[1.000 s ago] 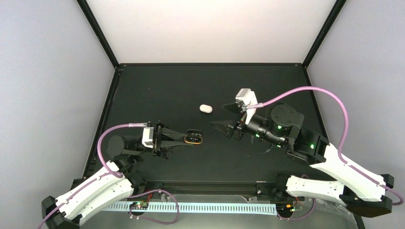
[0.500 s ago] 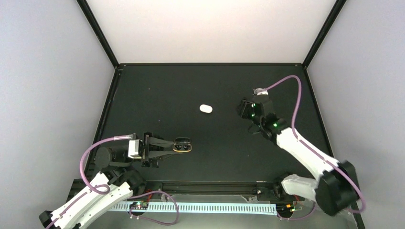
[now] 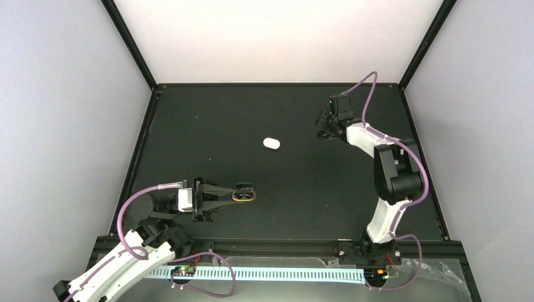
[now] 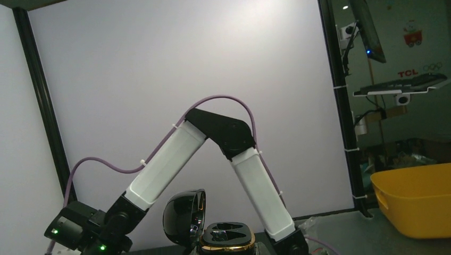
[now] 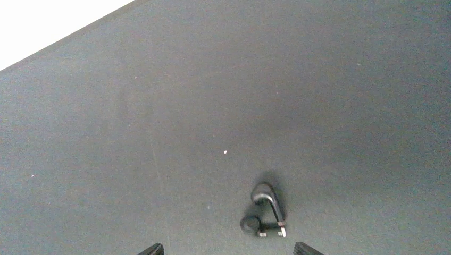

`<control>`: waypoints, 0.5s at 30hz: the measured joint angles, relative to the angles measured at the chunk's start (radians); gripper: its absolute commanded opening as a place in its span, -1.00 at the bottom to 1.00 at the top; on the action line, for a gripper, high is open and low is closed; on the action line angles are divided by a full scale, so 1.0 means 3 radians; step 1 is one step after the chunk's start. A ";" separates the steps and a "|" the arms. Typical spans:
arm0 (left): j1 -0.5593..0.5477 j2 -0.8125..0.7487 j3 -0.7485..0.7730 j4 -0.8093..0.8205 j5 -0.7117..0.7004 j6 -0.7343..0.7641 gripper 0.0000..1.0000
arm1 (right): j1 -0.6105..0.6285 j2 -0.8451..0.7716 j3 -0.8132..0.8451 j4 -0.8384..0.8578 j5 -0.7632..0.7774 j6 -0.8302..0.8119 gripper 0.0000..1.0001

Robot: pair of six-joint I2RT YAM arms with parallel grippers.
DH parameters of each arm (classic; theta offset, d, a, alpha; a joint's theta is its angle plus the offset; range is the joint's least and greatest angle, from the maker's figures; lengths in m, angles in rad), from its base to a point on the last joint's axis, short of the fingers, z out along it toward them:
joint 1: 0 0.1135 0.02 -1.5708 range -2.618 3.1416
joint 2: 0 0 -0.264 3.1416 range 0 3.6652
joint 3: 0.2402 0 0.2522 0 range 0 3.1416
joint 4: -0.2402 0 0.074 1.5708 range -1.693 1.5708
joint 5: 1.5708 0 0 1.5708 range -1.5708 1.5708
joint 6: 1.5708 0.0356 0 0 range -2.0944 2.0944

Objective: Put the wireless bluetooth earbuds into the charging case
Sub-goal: Pick up the earbud from the center of the board.

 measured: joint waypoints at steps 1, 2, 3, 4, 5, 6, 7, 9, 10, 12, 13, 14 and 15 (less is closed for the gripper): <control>0.0000 -0.0005 -0.0010 -0.0019 -0.0003 0.0018 -0.97 | -0.0017 0.0075 0.0067 -0.0009 -0.0043 -0.0013 0.26; 0.0000 -0.0011 -0.0023 -0.0038 -0.0014 0.0038 -0.97 | -0.0028 0.0146 0.0127 -0.0009 -0.0085 -0.0024 0.26; 0.0000 -0.0011 -0.0033 -0.0057 -0.0018 0.0058 -0.97 | -0.0032 0.0209 0.0181 -0.0010 -0.0125 -0.0038 0.26; 0.0000 -0.0011 -0.0039 -0.0074 -0.0025 0.0080 -0.97 | -0.0031 0.0262 0.0228 -0.0018 -0.0179 -0.0055 0.26; 0.0000 -0.0011 -0.0042 -0.0093 -0.0031 0.0095 -0.97 | -0.0031 0.0308 0.0275 -0.0022 -0.0215 -0.0070 0.26; 0.0000 -0.0011 -0.0042 -0.0112 -0.0037 0.0116 -0.97 | -0.0031 0.0362 0.0327 -0.0022 -0.0261 -0.0081 0.26; 0.0000 -0.0011 -0.0042 -0.0125 -0.0041 0.0132 -0.97 | -0.0028 0.0412 0.0367 -0.0019 -0.0306 -0.0088 0.26; 0.0000 -0.0011 -0.0042 -0.0139 -0.0048 0.0167 -0.97 | -0.0024 0.0482 0.0403 -0.0018 -0.0383 -0.0103 0.26; 0.0000 -0.0011 -0.0042 -0.0144 -0.0051 0.0178 -0.97 | -0.0024 0.0509 0.0406 -0.0019 -0.0418 -0.0108 0.26; 0.0000 -0.0011 -0.0042 -0.0156 -0.0053 0.0203 -0.97 | -0.0025 0.0563 0.0416 -0.0023 -0.0455 -0.0112 0.26; 0.0000 -0.0011 -0.0042 -0.0168 -0.0056 0.0220 -0.97 | -0.0025 0.0590 0.0421 -0.0024 -0.0467 -0.0114 0.26; 0.0000 -0.0011 -0.0042 -0.0181 -0.0060 0.0235 -0.97 | -0.0025 0.0619 0.0423 -0.0028 -0.0474 -0.0120 0.26; 0.0000 -0.0010 -0.0042 -0.0188 -0.0064 0.0244 -0.97 | -0.0024 0.0636 0.0423 -0.0036 -0.0479 -0.0121 0.26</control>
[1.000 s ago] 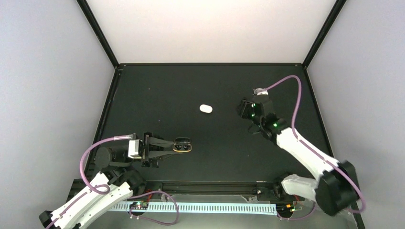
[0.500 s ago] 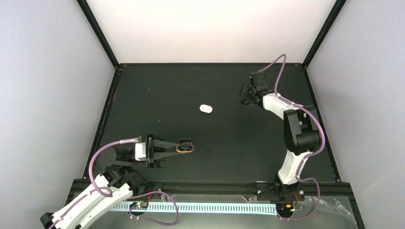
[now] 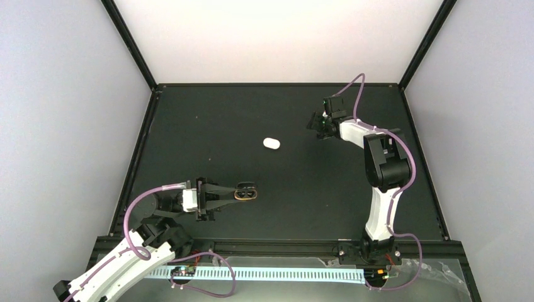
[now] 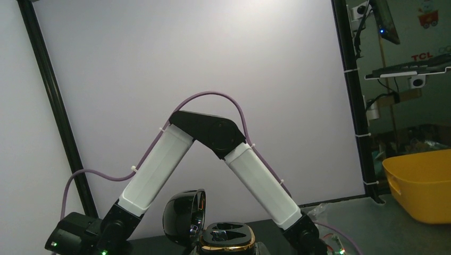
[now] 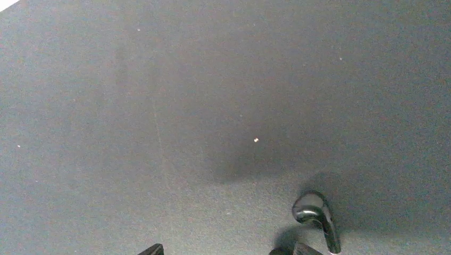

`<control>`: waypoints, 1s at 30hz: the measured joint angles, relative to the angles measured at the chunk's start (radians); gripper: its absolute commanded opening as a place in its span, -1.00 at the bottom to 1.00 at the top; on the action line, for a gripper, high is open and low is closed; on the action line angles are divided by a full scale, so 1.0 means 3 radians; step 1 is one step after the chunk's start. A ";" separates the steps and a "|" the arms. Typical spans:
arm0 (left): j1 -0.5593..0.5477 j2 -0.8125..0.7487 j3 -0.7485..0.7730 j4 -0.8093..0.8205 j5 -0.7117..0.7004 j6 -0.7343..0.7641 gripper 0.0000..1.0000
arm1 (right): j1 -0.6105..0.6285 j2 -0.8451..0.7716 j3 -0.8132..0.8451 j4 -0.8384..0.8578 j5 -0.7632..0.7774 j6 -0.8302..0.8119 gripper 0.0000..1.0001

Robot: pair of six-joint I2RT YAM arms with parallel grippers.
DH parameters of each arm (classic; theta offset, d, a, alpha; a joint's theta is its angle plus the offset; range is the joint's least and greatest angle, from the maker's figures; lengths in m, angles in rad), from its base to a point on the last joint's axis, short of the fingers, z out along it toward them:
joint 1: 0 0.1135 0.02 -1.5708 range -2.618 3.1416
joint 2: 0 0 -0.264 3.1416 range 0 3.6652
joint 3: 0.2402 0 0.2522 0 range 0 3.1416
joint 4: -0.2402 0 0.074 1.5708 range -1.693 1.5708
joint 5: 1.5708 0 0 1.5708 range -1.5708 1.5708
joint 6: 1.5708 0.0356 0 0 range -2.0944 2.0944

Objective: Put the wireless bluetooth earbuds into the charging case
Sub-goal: Pick up the earbud from the center of the board.

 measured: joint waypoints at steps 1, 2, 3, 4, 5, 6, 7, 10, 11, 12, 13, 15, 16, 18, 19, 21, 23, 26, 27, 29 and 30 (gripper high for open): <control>0.0000 -0.0001 0.0000 -0.0009 -0.0001 0.0010 -0.97 | 0.0000 0.0014 0.0000 -0.0015 -0.0001 -0.0004 0.26; 0.0000 -0.0001 0.0000 -0.0015 -0.0005 0.0018 -0.97 | 0.0000 0.0019 0.0000 -0.0033 -0.0001 -0.0010 0.26; 0.0000 -0.0001 0.0000 -0.0023 -0.0011 0.0028 -0.97 | -0.0001 0.0019 0.0000 -0.0048 0.0000 -0.0015 0.26; 0.0000 -0.0001 0.0000 -0.0031 -0.0015 0.0038 -0.97 | -0.0001 0.0019 0.0000 -0.0051 0.0000 -0.0022 0.26; 0.0000 -0.0001 0.0000 -0.0036 -0.0020 0.0048 -0.97 | -0.0001 0.0019 0.0003 -0.0053 0.0000 -0.0027 0.26; 0.0000 -0.0001 0.0000 -0.0042 -0.0022 0.0058 -0.97 | -0.0001 0.0019 0.0003 -0.0058 0.0001 -0.0033 0.26; 0.0000 -0.0001 0.0000 -0.0048 -0.0024 0.0070 -0.97 | -0.0001 0.0019 0.0003 -0.0067 0.0001 -0.0039 0.26; 0.0000 -0.0001 0.0000 -0.0071 -0.0024 0.0083 -0.97 | 0.0000 0.0019 0.0003 -0.0086 0.0000 -0.0048 0.26; 0.0000 -0.0001 0.0000 -0.0078 -0.0024 0.0085 -0.97 | 0.0000 0.0019 0.0003 -0.0088 -0.0001 -0.0048 0.26; 0.0000 -0.0001 0.0000 -0.0079 -0.0024 0.0092 -0.97 | 0.0000 0.0019 0.0001 -0.0086 -0.0003 -0.0047 0.26; 0.0000 -0.0001 0.0000 -0.0081 -0.0024 0.0094 -0.97 | 0.0003 0.0019 0.0001 -0.0085 -0.0003 -0.0048 0.26; 0.0000 -0.0001 0.0000 -0.0084 -0.0024 0.0098 -0.97 | 0.0019 0.0019 -0.0009 -0.0085 -0.0001 -0.0047 0.25; 0.0000 -0.0001 0.0000 -0.0084 -0.0024 0.0099 -0.97 | 0.0029 0.0018 -0.0020 -0.0086 0.0003 -0.0047 0.25; 0.0000 -0.0001 0.0000 -0.0085 -0.0024 0.0103 -0.97 | 0.0058 0.0017 -0.0042 -0.0108 0.0005 -0.0047 0.24; 0.0000 -0.0001 0.0000 -0.0085 -0.0024 0.0104 -0.97 | 0.0084 0.0015 -0.0056 -0.0116 0.0010 -0.0047 0.24; 0.0000 -0.0003 0.0000 -0.0086 -0.0024 0.0104 -0.97 | 0.0123 0.0015 -0.0079 -0.0140 0.0019 -0.0047 0.23; 0.0000 -0.0010 0.0000 -0.0092 -0.0024 0.0104 -0.97 | 0.0153 0.0011 -0.0095 -0.0159 0.0038 -0.0047 0.20; 0.0000 -0.0047 -0.0001 -0.0095 -0.0024 0.0106 -0.97 | 0.0191 -0.0010 -0.0104 -0.0201 0.0057 -0.0039 0.14; 0.0000 -0.0066 -0.0001 -0.0095 -0.0025 0.0107 -0.97 | 0.0211 -0.0017 -0.0104 -0.0223 0.0072 -0.0036 0.11; 0.0000 -0.0090 -0.0003 -0.0095 -0.0025 0.0109 -0.97 | 0.0239 -0.0024 -0.0104 -0.0277 0.0109 -0.0038 0.05; 0.0000 -0.0097 -0.0003 -0.0095 -0.0025 0.0114 -0.97 | 0.0259 -0.0029 -0.0104 -0.0313 0.0139 -0.0041 0.03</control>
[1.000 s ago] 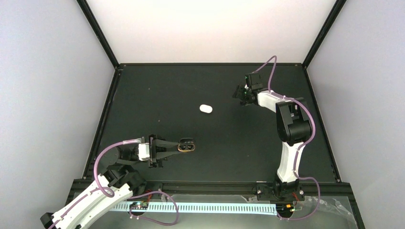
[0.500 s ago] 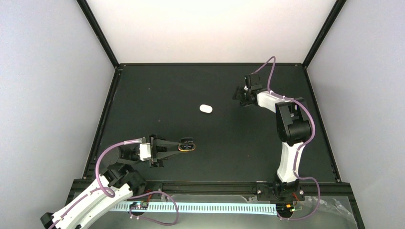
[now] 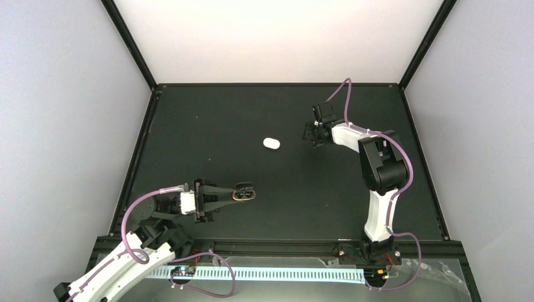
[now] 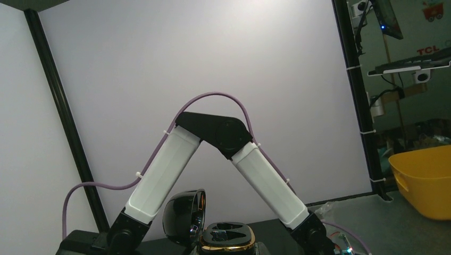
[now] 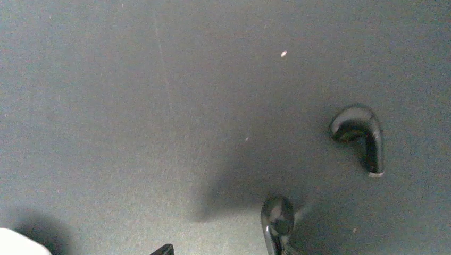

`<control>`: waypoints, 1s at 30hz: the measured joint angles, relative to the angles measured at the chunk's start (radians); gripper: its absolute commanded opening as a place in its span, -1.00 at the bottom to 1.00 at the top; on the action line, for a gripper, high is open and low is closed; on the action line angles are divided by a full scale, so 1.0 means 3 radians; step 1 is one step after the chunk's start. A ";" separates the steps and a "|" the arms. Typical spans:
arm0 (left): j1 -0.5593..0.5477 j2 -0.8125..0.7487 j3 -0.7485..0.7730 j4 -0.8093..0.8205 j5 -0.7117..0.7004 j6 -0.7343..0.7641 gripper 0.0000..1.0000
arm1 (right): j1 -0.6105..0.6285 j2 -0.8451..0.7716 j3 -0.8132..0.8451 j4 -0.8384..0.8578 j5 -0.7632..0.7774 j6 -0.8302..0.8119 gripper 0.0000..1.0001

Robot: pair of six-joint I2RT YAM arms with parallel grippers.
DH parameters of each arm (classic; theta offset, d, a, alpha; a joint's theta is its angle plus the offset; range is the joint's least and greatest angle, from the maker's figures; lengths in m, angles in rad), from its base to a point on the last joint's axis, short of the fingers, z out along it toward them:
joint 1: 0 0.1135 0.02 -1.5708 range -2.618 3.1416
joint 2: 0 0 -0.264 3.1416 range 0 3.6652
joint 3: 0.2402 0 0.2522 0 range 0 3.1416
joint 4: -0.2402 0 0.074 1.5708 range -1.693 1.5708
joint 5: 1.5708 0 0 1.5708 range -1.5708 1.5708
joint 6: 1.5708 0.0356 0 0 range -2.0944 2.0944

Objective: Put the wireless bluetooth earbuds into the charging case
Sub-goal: Pick up the earbud from the center of the board.

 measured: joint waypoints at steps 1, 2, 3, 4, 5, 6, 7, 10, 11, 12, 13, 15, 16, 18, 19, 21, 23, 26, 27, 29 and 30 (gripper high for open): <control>0.0000 -0.0006 -0.0001 0.0000 0.0000 0.0006 -0.97 | 0.0028 -0.0006 0.0000 -0.0037 0.0023 0.0000 0.00; 0.0000 -0.0013 -0.0005 0.0000 -0.0001 0.0013 -0.97 | 0.0058 -0.0011 0.0000 -0.0071 0.0056 -0.0003 -0.01; 0.0000 -0.0018 -0.0011 0.0000 -0.0003 0.0017 -0.97 | 0.0089 -0.0017 0.0001 -0.0107 0.0093 -0.0006 -0.02; 0.0000 -0.0018 -0.0013 0.0000 -0.0003 0.0018 -0.97 | 0.0117 -0.0019 0.0008 -0.0145 0.0134 -0.0008 -0.03; 0.0000 -0.0018 -0.0014 0.0000 -0.0004 0.0018 -0.97 | 0.0137 -0.0020 0.0019 -0.0182 0.0172 -0.0017 -0.03; 0.0000 -0.0018 -0.0015 0.0000 -0.0005 0.0018 -0.97 | 0.0160 -0.0020 0.0037 -0.0234 0.0210 -0.0022 -0.03; 0.0000 -0.0019 -0.0015 0.0000 -0.0006 0.0018 -0.97 | 0.0175 -0.0019 0.0065 -0.0303 0.0261 -0.0028 -0.03; 0.0000 -0.0037 -0.0015 -0.0001 -0.0009 0.0019 -0.97 | 0.0179 -0.0004 0.0210 -0.0506 0.0399 -0.0060 -0.03; 0.0000 -0.0042 -0.0015 0.0001 -0.0009 0.0019 -0.97 | 0.0179 0.0015 0.0287 -0.0572 0.0449 -0.0074 -0.03; 0.0000 -0.0046 -0.0015 -0.0001 -0.0009 0.0020 -0.97 | 0.0177 0.0039 0.0383 -0.0631 0.0500 -0.0095 -0.03; 0.0000 -0.0051 -0.0015 -0.0003 -0.0010 0.0022 -0.97 | 0.0177 0.0064 0.0456 -0.0664 0.0540 -0.0109 -0.03; 0.0000 -0.0062 -0.0015 -0.0001 -0.0011 0.0031 -0.97 | 0.0177 0.0117 0.0604 -0.0736 0.0622 -0.0135 -0.04; 0.0000 -0.0065 -0.0015 -0.0003 -0.0013 0.0034 -0.97 | 0.0177 0.0141 0.0655 -0.0772 0.0647 -0.0149 -0.05; 0.0000 -0.0066 -0.0015 -0.0004 -0.0013 0.0042 -0.97 | 0.0177 0.0225 0.0782 -0.0851 0.0707 -0.0189 -0.07; 0.0000 -0.0066 -0.0015 -0.0004 -0.0013 0.0042 -0.97 | 0.0177 0.0268 0.0832 -0.0879 0.0727 -0.0202 -0.09; 0.0000 -0.0067 -0.0015 -0.0005 -0.0014 0.0045 -0.97 | 0.0177 0.0374 0.0928 -0.0950 0.0778 -0.0233 -0.12; 0.0000 -0.0080 -0.0015 -0.0023 -0.0018 0.0048 -0.97 | 0.0177 0.0450 0.0977 -0.1010 0.0801 -0.0267 -0.13; 0.0000 -0.0086 -0.0015 -0.0033 -0.0023 0.0057 -0.97 | 0.0177 0.0538 0.1020 -0.1090 0.0830 -0.0285 -0.18; 0.0000 -0.0088 -0.0015 -0.0038 -0.0024 0.0062 -0.97 | 0.0178 0.0561 0.1036 -0.1125 0.0842 -0.0289 -0.21; 0.0000 -0.0095 -0.0015 -0.0060 -0.0024 0.0070 -0.97 | 0.0177 0.0586 0.1088 -0.1170 0.0853 -0.0306 -0.26; 0.0000 -0.0102 -0.0015 -0.0065 -0.0024 0.0072 -0.97 | 0.0177 0.0594 0.1119 -0.1191 0.0853 -0.0312 -0.28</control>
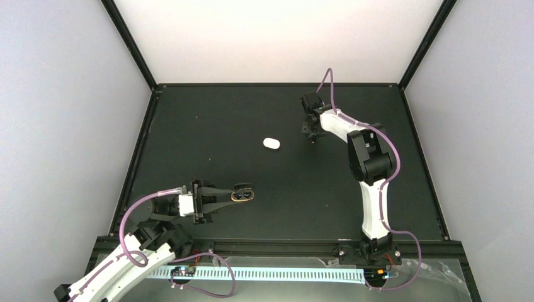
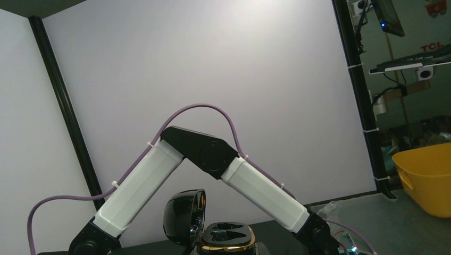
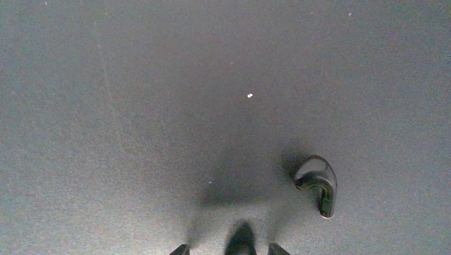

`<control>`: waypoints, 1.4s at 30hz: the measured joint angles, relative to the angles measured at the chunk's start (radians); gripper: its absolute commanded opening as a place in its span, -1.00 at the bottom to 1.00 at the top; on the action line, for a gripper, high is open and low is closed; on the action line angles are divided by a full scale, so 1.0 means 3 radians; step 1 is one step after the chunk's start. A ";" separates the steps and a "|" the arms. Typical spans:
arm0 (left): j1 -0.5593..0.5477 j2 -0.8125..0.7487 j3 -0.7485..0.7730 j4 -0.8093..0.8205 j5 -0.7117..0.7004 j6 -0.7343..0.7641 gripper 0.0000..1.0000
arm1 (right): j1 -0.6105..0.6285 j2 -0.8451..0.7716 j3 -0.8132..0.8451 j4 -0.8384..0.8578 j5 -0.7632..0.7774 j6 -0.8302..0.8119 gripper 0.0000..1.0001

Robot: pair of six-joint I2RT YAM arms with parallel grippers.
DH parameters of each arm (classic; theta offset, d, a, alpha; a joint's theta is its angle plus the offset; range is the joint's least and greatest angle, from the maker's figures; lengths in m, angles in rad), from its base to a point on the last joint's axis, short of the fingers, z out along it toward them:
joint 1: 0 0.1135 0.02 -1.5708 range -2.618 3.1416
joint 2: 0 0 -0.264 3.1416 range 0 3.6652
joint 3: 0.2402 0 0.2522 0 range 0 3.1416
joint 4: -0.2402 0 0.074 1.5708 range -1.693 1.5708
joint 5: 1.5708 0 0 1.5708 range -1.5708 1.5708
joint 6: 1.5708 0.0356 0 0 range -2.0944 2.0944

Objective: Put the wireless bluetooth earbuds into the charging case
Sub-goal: Pick up the earbud from the center of the board.

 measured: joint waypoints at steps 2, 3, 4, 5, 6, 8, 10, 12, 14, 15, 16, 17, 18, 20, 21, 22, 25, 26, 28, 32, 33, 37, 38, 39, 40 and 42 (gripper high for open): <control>0.0000 -0.0001 0.0000 -0.0004 0.0000 0.0005 -0.97 | 0.0000 0.0001 0.0043 -0.0029 0.0003 -0.0023 -0.31; 0.0000 -0.0001 0.0000 -0.0011 -0.0001 0.0005 -0.97 | 0.0000 0.0001 0.0058 -0.0034 0.0004 -0.0034 -0.33; 0.0000 -0.0001 0.0000 -0.0013 -0.0001 0.0006 -0.97 | 0.0000 0.0001 0.0076 -0.0041 0.0005 -0.0041 -0.34; 0.0000 -0.0001 0.0000 -0.0013 0.0000 0.0006 -0.97 | 0.0000 0.0006 0.0090 -0.0045 0.0006 -0.0046 -0.35; 0.0000 -0.0001 0.0000 -0.0013 0.0000 0.0006 -0.97 | 0.0000 0.0013 0.0098 -0.0047 0.0008 -0.0048 -0.36; 0.0000 -0.0001 0.0000 -0.0014 0.0000 0.0008 -0.97 | 0.0000 0.0036 0.0102 -0.0055 0.0013 -0.0052 -0.36; 0.0000 -0.0001 0.0000 -0.0014 -0.0001 0.0008 -0.97 | 0.0000 0.0071 0.0102 -0.0067 0.0015 -0.0056 -0.36; 0.0000 -0.0001 0.0000 -0.0015 0.0000 0.0008 -0.97 | 0.0001 0.0088 0.0121 -0.0071 0.0022 -0.0060 -0.38; 0.0000 -0.0001 0.0000 -0.0015 0.0000 0.0008 -0.97 | 0.0001 0.0093 0.0123 -0.0074 0.0022 -0.0060 -0.41; 0.0000 -0.0001 0.0000 -0.0015 -0.0001 0.0009 -0.97 | 0.0000 0.0093 0.0123 -0.0074 0.0022 -0.0060 -0.43; 0.0000 -0.0003 0.0000 -0.0015 -0.0001 0.0008 -0.97 | 0.0000 0.0093 0.0125 -0.0074 0.0020 -0.0058 -0.45; 0.0000 -0.0003 0.0000 -0.0015 -0.0001 0.0009 -0.97 | 0.0001 0.0094 0.0125 -0.0074 0.0020 -0.0058 -0.46; 0.0000 -0.0003 0.0000 -0.0015 -0.0001 0.0008 -0.97 | 0.0001 0.0094 0.0125 -0.0074 0.0020 -0.0058 -0.47; 0.0000 -0.0003 0.0000 -0.0015 -0.0001 0.0009 -0.97 | 0.0001 0.0094 0.0126 -0.0074 0.0019 -0.0058 -0.50; 0.0000 -0.0003 0.0000 -0.0015 -0.0001 0.0009 -0.97 | 0.0001 0.0094 0.0125 -0.0074 0.0019 -0.0058 -0.52; 0.0000 -0.0003 0.0000 -0.0017 -0.0001 0.0009 -0.97 | 0.0001 0.0094 0.0125 -0.0075 0.0019 -0.0058 -0.54; 0.0000 -0.0003 0.0000 -0.0017 -0.0001 0.0009 -0.97 | 0.0001 0.0094 0.0121 -0.0071 0.0017 -0.0056 -0.58; 0.0000 -0.0003 0.0000 -0.0017 -0.0001 0.0009 -0.97 | 0.0001 0.0094 0.0120 -0.0067 0.0014 -0.0055 -0.58; 0.0000 -0.0003 0.0000 -0.0017 -0.0001 0.0010 -0.97 | 0.0001 0.0094 0.0113 -0.0055 0.0006 -0.0056 -0.58; 0.0000 -0.0015 0.0000 -0.0018 -0.0001 0.0010 -0.97 | 0.0001 0.0083 0.0084 -0.0025 0.0004 -0.0042 -0.49; 0.0000 -0.0023 0.0000 -0.0018 0.0000 0.0010 -0.97 | 0.0001 0.0078 0.0072 -0.0018 0.0010 -0.0037 -0.49; 0.0000 -0.0024 0.0000 -0.0017 0.0000 0.0010 -0.97 | 0.0001 0.0046 0.0013 0.0036 0.0010 -0.0029 -0.51; 0.0000 -0.0024 0.0000 -0.0018 0.0000 0.0009 -0.97 | 0.0001 0.0042 0.0004 0.0045 0.0010 -0.0029 -0.52; 0.0000 -0.0024 0.0000 -0.0018 0.0000 0.0009 -0.97 | 0.0001 0.0033 -0.0008 0.0055 0.0009 -0.0024 -0.52; 0.0000 -0.0024 0.0000 -0.0017 0.0000 0.0009 -0.97 | 0.0001 0.0029 -0.0015 0.0064 0.0009 -0.0022 -0.53; 0.0000 -0.0024 0.0000 -0.0018 -0.0001 0.0009 -0.97 | 0.0001 0.0028 -0.0019 0.0066 0.0008 -0.0020 -0.54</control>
